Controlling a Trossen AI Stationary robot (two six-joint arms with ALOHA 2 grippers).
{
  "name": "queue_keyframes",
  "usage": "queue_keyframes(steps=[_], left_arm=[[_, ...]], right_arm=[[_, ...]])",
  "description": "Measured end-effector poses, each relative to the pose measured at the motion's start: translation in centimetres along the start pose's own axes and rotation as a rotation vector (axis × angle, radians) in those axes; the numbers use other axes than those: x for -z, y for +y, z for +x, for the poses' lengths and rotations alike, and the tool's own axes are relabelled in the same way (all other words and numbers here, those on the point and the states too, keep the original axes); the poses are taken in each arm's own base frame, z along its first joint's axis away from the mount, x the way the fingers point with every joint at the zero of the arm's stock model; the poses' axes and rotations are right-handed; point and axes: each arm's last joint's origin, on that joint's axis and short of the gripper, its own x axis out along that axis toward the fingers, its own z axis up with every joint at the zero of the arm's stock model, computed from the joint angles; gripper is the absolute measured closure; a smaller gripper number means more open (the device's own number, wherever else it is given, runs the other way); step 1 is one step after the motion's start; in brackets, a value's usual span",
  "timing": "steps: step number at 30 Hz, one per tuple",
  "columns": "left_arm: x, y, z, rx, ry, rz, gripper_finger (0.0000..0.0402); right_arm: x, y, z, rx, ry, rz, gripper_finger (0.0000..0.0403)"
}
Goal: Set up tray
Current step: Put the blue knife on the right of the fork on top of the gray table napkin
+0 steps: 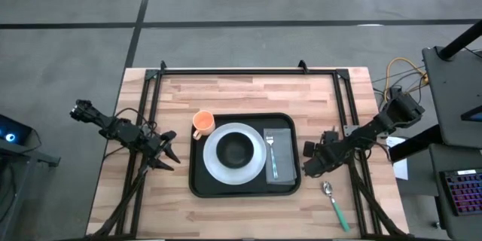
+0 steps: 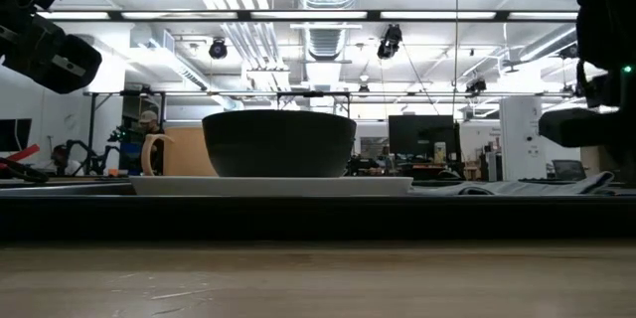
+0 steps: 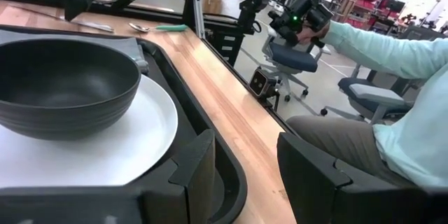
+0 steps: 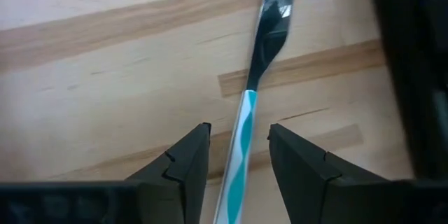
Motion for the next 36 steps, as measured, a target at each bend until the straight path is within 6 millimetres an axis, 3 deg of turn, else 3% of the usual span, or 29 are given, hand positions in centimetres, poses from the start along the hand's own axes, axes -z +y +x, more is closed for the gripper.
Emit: queue_keyframes(steps=[9, 17, 21, 24, 29, 36], left_arm=[[0.0, 0.0, 0.0, 0.0, 0.001, -0.008, 0.0265], [0.0, 0.0, 0.0, 0.0, 0.001, -0.007, 0.0265], [0.0, 0.0, 0.0, 0.0, 0.001, -0.006, 0.0265], [0.0, 0.0, 0.0, 0.0, 0.001, -0.005, 0.0265], [0.0, 0.0, 0.0, -0.001, 0.001, -0.004, 0.0265], [0.0, 0.0, 0.0, -0.003, 0.001, -0.004, 0.0265]], right_arm=[[0.1, -0.3, 1.6, -0.056, 0.014, -0.005, 0.0276], [0.2, -0.1, 1.6, -0.076, 0.02, -0.036, 0.0373], [0.3, 0.1, 1.3, -0.077, 0.024, -0.059, 0.0385], [0.5, 0.5, 0.2, -0.063, 0.043, -0.091, 0.0388], [0.9, 1.9, -4.0, -0.114, 0.078, -0.167, 0.039], [2.0, 5.2, -8.0, -0.218, 0.021, -0.236, 0.0391]])
